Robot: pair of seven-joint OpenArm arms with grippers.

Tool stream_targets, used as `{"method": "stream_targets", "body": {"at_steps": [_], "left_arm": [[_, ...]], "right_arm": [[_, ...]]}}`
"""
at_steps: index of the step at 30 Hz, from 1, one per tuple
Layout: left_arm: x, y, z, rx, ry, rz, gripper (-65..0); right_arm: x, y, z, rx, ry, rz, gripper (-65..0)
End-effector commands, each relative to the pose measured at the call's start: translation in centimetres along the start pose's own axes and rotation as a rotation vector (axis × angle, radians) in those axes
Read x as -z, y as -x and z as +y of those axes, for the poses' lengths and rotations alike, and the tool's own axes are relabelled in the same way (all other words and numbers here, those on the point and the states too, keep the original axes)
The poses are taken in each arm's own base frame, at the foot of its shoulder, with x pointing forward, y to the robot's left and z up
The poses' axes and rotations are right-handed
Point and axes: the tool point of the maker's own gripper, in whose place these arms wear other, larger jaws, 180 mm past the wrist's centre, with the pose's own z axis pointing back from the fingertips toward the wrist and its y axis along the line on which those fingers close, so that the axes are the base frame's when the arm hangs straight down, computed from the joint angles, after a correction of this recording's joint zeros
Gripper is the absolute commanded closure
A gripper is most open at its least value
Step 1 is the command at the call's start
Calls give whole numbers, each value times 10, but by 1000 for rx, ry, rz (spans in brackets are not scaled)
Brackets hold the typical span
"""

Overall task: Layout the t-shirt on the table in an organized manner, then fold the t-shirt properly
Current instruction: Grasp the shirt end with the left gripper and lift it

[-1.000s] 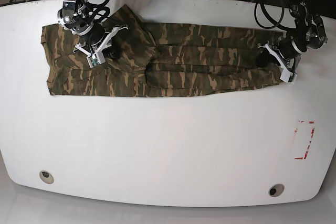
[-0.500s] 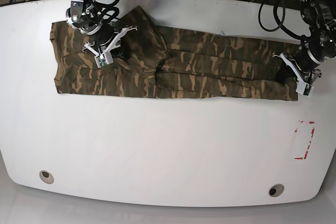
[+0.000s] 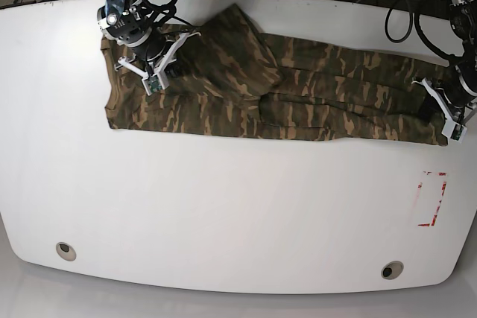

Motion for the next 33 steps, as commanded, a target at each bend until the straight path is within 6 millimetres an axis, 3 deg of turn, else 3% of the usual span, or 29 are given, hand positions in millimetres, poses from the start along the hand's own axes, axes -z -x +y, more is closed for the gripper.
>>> {"method": "stream_targets", "body": {"at_steps": [1,4,9,14,25,33], "left_arm": [[-8,-16,8,28,-16,-30,-29],[-8,-14,8,33,-18,-4,-29],[-14,-32,6,76,-35,-16,-29],[-21,-46,-1,129,-47,-35,-29],[-6,-54,-42,188,47,-47,-29],[11,-66,-78,198,131,-77,-29]], "right_arm": [[-14,-36,-5,-41,27,-109,0],[-16,-37,-11,-48,43,-110,0],[-19,-30,-30,-31,83,-95,0],[-11,-10,-45,9,95,-48,0],[10,22,-62,70,80,-25,0],[11,26,-61,77,77,-18,0]]}}
